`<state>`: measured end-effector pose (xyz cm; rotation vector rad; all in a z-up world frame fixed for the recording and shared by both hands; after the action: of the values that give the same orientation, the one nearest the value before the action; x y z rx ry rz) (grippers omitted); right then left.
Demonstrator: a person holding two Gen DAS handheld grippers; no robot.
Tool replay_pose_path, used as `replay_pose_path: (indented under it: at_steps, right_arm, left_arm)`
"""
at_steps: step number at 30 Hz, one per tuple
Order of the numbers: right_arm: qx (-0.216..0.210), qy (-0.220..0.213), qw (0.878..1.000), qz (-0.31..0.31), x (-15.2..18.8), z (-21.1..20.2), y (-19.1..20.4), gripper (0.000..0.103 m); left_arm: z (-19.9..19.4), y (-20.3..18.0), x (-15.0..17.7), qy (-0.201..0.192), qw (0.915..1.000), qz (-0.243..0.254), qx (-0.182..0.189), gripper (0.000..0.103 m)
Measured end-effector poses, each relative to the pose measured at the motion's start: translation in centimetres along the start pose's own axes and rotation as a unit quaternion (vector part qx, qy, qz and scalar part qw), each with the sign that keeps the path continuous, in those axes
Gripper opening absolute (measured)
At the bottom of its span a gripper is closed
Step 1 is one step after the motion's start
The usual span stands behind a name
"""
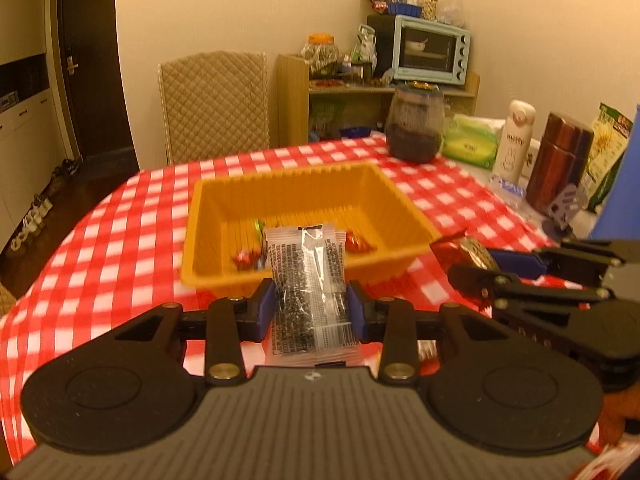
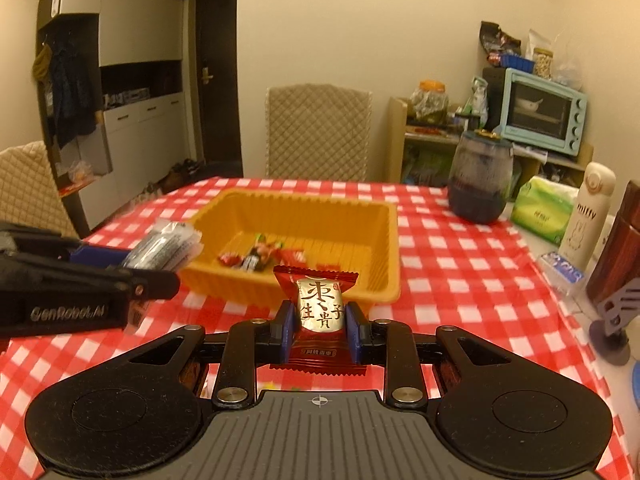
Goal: Organize snacks
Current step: 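Carry the red-and-gold pouch and clear packet over the orange tray and lower them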
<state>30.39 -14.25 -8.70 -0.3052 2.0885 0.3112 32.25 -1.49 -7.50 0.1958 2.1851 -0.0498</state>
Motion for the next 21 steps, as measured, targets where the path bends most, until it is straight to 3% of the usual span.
replay_pose_path:
  at_steps: [9,21]
  right_arm:
    - [0.013,-0.029,0.999,-0.008,-3.3,1.9,-0.4,0.027]
    - [0.032,-0.046,0.998,-0.007,-6.3,6.5,-2.2,0.028]
  left_arm:
    - [2.7,1.7,-3.3,-0.014,0.9998,-0.009,-0.006,0.035]
    - [6.7,3.9,-5.1,-0.011,0.9996,-0.02,-0.019,0.035]
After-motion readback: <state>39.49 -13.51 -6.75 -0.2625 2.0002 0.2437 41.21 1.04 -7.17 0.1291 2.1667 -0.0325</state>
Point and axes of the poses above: each gripper's, at about its wrist camera, not at the fingertips, and z roughly the way its jaws point, y to its left, x to its underside, the point moved 9 cm from there along z, roughly the way its jaws point, and after that the axes turned 4 degrees about -x, right-handed, at the moved point
